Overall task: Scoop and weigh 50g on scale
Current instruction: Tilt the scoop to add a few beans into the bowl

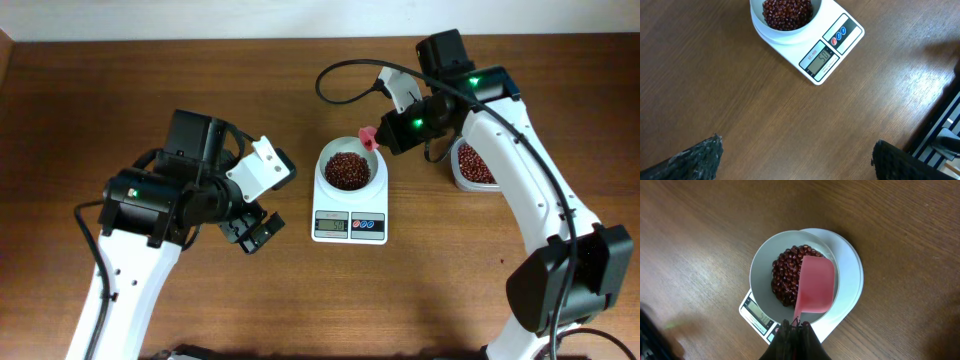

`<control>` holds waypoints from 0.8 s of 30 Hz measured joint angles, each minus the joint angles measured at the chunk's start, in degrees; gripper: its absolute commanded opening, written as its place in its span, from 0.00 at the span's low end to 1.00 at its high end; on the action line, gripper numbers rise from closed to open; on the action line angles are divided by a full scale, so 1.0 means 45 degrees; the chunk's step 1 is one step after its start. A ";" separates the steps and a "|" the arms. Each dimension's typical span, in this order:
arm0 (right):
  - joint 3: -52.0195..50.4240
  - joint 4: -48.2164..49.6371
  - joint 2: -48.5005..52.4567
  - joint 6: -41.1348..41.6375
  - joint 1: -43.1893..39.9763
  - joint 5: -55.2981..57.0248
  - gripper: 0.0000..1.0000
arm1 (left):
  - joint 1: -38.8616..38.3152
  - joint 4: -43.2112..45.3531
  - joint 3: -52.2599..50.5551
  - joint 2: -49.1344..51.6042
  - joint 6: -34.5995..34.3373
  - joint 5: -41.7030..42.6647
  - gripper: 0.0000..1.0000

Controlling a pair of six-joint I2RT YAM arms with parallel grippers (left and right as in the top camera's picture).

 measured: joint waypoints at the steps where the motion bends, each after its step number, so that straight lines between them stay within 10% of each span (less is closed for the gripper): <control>1: 0.0000 0.0000 0.0000 0.0000 0.0000 0.0005 0.04 | 0.0000 0.0000 0.0000 0.0000 0.0000 0.0000 0.99; 24: 0.0000 -0.0680 0.0000 -0.0005 -0.0981 0.0039 0.04 | 0.0000 0.0000 0.0000 0.0000 0.0000 0.0000 0.99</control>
